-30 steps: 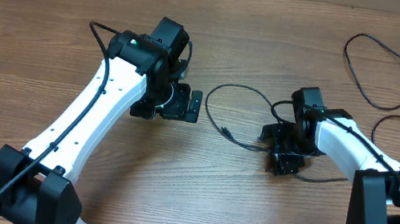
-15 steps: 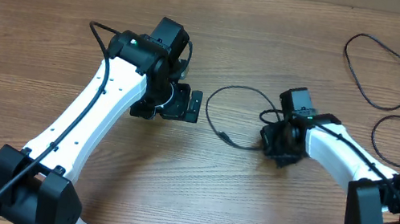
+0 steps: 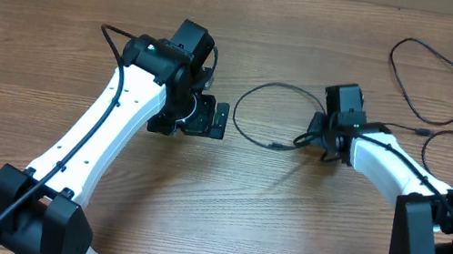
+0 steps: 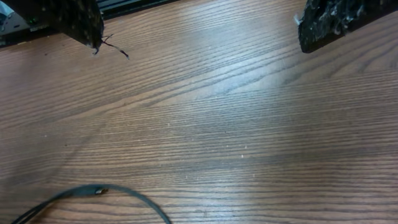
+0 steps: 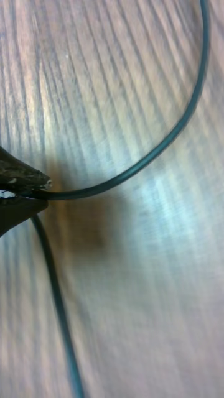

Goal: Untangle cables

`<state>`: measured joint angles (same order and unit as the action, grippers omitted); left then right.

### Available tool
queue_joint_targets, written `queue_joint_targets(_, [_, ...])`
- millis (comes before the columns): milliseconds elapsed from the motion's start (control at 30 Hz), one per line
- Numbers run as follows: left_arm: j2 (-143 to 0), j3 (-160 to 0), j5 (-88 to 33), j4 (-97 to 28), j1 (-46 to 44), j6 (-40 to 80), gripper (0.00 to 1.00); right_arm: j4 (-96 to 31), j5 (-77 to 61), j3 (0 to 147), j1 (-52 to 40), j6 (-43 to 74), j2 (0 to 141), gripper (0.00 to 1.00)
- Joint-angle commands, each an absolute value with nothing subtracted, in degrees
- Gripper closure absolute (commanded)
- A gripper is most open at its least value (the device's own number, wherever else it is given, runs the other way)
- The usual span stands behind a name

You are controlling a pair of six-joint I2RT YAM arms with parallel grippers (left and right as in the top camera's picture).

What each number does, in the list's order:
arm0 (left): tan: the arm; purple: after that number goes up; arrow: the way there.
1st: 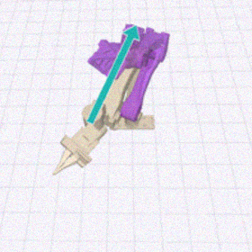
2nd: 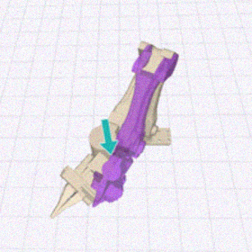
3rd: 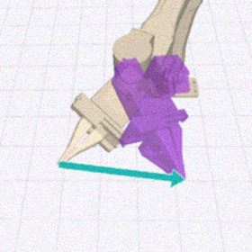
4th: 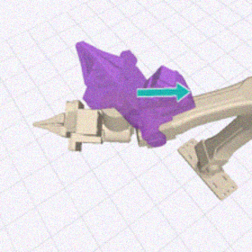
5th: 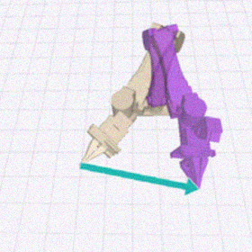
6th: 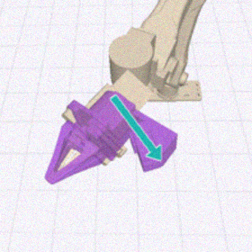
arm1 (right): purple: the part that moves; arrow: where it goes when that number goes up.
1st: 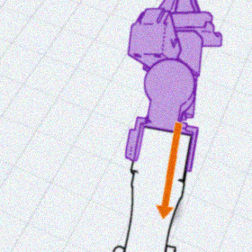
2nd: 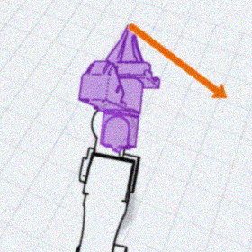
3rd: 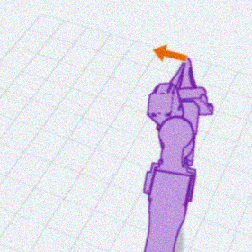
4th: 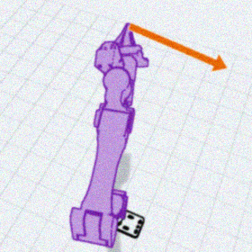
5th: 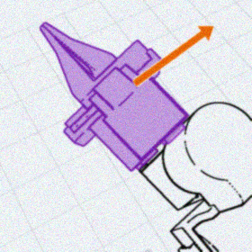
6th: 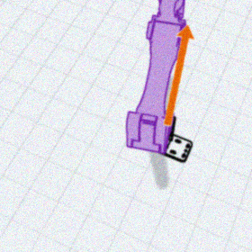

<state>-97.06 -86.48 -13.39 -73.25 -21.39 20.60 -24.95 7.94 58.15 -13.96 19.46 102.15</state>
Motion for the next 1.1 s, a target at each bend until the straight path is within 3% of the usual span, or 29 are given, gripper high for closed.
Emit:
queue_joint_targets(0, [-96.86, -86.46, -13.08, -73.19, -21.76, 19.29, 0.00, -28.18, 10.11, 65.93, -15.79, 4.67, 102.43, 0.96])
queue_joint_targets(433, [-96.86, -86.46, -13.08, -73.21, -21.78, 19.29, 0.00, -41.12, 1.08, 95.57, -18.26, 5.80, 102.43, 0.96])
queue_joint_targets(600, [-96.86, -86.46, -13.08, -73.21, -21.78, 19.29, 0.01, -43.16, 11.97, 98.63, -16.49, 12.75, 102.43, 0.96])
queue_joint_targets(667, [-96.86, -86.43, -13.08, -73.19, -21.76, 19.29, 0.00, -46.02, 16.23, 98.63, -14.96, 18.17, 102.59, 0.91])
queue_joint_targets(700, [-96.86, -86.46, -13.08, -73.21, -21.76, 19.29, 0.01, -47.99, 17.37, 98.63, -14.04, 21.26, 102.61, 0.85])
queue_joint_targets(733, [-96.86, -86.46, -13.08, -73.19, -21.78, 19.29, 0.00, -50.94, 17.98, 98.63, -12.69, 25.56, 102.63, 0.69])
queue_joint_targets(767, [-96.86, -86.46, -13.08, -73.19, -21.78, 19.29, 0.01, -55.81, 17.93, 98.59, -10.52, 33.01, 102.69, 0.24])
queue_joint_targets(800, [-96.86, -86.46, -13.08, -73.19, -21.78, 19.29, 0.01, -59.22, 17.93, 98.52, -8.99, 38.85, 102.78, 0.13])
queue_joint_targets(900, [-96.86, -86.46, -13.08, -73.21, -21.78, 19.29, 0.00, -65.06, 17.76, 97.14, -4.86, 51.42, 102.89, 0.00])
queue_joint_targets(1067, [-96.86, -86.46, -13.08, -73.21, -21.78, 19.29, 0.00, -61.58, 14.52, 91.37, 1.17, 55.77, 102.94, 0.00])
